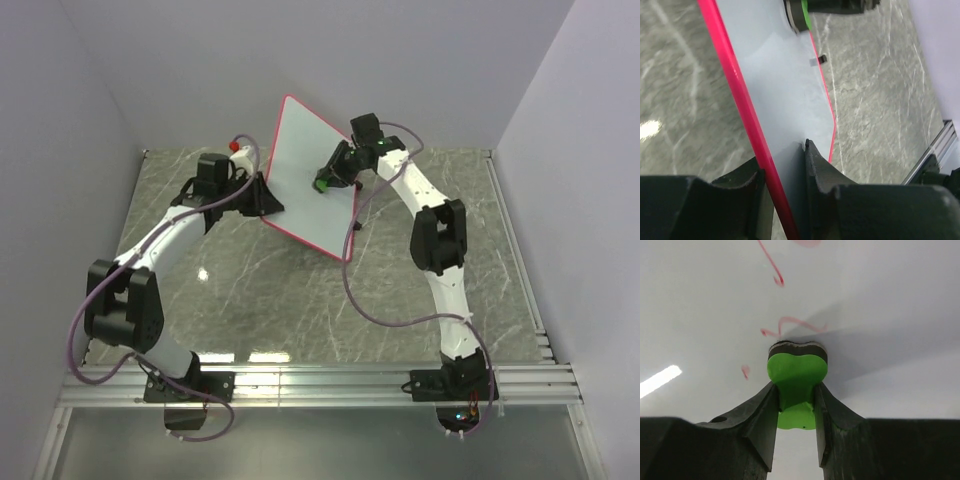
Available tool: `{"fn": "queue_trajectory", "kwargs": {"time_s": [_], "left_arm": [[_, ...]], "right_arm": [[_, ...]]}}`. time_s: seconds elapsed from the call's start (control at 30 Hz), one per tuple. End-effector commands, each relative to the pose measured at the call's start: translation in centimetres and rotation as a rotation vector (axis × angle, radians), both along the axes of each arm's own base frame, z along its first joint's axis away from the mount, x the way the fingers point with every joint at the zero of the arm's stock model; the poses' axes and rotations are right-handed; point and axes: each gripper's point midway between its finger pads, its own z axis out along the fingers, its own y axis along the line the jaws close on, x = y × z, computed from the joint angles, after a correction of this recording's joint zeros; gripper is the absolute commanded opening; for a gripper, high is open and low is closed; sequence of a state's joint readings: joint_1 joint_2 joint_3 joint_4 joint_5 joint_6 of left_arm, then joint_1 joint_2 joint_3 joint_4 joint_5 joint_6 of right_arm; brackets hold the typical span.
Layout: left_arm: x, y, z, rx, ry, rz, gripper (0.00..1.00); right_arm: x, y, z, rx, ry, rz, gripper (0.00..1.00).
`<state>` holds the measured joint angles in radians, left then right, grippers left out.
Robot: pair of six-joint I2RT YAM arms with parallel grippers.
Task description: Erase the whiteboard
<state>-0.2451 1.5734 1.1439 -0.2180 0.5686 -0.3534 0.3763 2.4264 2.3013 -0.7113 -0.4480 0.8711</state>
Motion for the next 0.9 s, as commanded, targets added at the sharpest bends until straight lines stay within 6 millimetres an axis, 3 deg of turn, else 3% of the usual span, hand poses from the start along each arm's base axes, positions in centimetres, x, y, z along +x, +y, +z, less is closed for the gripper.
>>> {"fn": "queue_trajectory", "kwargs": {"time_s": [0.0, 0.1, 0.23, 0.4, 0.57, 0.67, 0.87], "left_arm": [[-17.9, -7.1, -12.3, 0.152, 0.373, -0.707, 0.0], [-20.0, -8.1, -12.2, 0.151, 0.385, -0.779, 0.0], [-22.6, -8.3, -12.2, 0.146, 0.413, -0.825, 0.0], [-24.7, -8.7, -12.0, 0.142, 0.457, -0.867, 0.0], [-25.2, -8.9, -11.8, 0.154, 0.472, -0.887, 0.0], [-25.6, -9.3, -11.7, 0.16, 0.475, -0.905, 0.0], [-25.9, -9.8, -11.2, 0.192, 0.479, -0.926, 0.0]], "right_arm": [[-8.5, -0.5, -5.5, -0.181, 0.187, 0.164, 0.0], [-10.8, -2.2, -5.8, -0.239, 0.198, 0.212, 0.0], [-10.3, -3.2, -5.4, -0.226, 0.189, 0.216, 0.0], [-4.7, -3.7, -3.0, -0.171, 0.104, 0.154, 0.0], [1.1, -3.9, -0.9, -0.007, 0.033, 0.04, 0.0], [2.8, -4.4, -1.2, 0.008, 0.016, -0.019, 0.0], [5.6, -4.9, -4.2, 0.018, 0.042, -0.118, 0.0]]}}
